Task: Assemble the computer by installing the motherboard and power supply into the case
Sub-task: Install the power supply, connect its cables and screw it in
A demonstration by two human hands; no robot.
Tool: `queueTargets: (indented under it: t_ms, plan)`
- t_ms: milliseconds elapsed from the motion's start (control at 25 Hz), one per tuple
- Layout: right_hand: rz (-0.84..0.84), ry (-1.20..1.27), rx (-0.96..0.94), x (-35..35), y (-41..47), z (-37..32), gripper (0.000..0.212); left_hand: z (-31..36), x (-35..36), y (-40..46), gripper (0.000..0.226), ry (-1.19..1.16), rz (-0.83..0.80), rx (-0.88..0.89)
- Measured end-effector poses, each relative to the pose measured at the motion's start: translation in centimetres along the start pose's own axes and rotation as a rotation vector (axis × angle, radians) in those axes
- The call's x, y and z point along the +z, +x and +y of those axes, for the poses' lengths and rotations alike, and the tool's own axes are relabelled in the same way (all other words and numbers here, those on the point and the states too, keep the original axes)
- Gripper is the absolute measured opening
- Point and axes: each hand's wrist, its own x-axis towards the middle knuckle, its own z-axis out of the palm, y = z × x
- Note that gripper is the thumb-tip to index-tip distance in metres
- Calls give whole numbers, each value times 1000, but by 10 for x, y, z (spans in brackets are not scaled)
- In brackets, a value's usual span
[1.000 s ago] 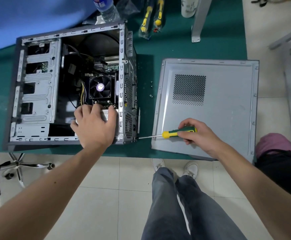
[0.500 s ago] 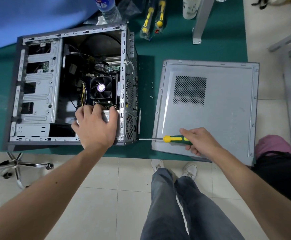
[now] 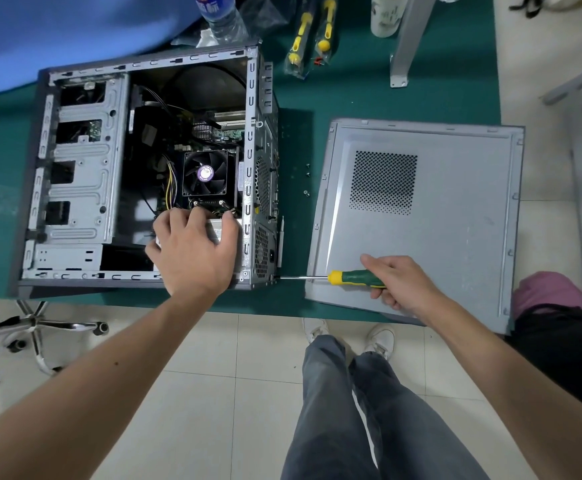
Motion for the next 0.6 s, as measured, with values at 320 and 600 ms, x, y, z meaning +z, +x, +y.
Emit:
queueTargets:
  t_ms: [320, 600]
  plan:
    - [23, 88, 2, -7, 4, -2, 31, 1, 0, 1, 47, -8, 5, -3]
    - [-19, 139, -104, -7, -4, 1, 13, 1, 1, 0, 47, -13, 12, 2]
